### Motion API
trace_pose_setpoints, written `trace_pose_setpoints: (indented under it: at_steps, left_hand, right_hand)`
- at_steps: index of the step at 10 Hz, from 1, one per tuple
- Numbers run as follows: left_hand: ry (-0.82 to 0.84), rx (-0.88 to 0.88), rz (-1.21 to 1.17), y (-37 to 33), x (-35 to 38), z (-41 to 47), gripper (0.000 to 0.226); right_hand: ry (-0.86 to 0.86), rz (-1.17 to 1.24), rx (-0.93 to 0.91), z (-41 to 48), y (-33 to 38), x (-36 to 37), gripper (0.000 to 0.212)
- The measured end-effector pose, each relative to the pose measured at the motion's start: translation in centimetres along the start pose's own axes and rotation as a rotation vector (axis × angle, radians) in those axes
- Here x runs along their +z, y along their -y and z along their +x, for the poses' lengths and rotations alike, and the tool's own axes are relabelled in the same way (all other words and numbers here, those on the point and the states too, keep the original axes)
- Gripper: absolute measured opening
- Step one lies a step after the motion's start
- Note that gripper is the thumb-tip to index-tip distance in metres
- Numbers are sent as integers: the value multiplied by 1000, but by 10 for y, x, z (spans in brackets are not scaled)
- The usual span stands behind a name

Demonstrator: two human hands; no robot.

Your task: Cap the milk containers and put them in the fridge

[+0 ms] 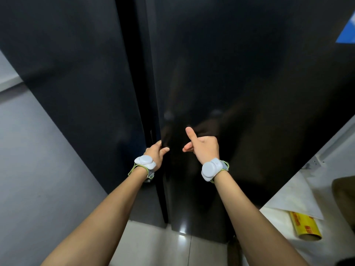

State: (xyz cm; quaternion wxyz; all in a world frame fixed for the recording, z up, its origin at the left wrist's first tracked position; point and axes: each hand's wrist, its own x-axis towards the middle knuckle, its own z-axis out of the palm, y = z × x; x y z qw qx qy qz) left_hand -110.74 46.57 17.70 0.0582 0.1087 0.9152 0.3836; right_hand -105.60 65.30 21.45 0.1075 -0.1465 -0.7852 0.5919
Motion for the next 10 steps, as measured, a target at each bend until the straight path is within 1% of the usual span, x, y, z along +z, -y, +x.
trace_pose_setpoints:
  at_steps: [2,3,4,5,7,8,10]
  left_hand:
    - [-13,-44,31,-2,1,-1,37]
    - [-9,-142,49,-6,5,1,48]
    - [-26,-210,83,-11,7,-2,51]
    - [-42,-202,104,-15,3,-16,47]
    - [-157,-126,-56,-10,-15,-48,24]
    - [-173,-113,-123,-8,-22,-70,17]
    - [-223,-32,-159,-5,-42,-112,12]
  right_hand:
    - [22,16,6,-4,3,0,71]
    - [57,89,51,-6,9,-1,69]
    - [109,97,86,-11,16,-2,69]
    - [146,96,121,-24,22,-6,61]
    - [193,115,184,-49,21,-8,47]
    - [208,105,209,-63,18,-5,44]
    - [261,88,259,-92,19,8,41]
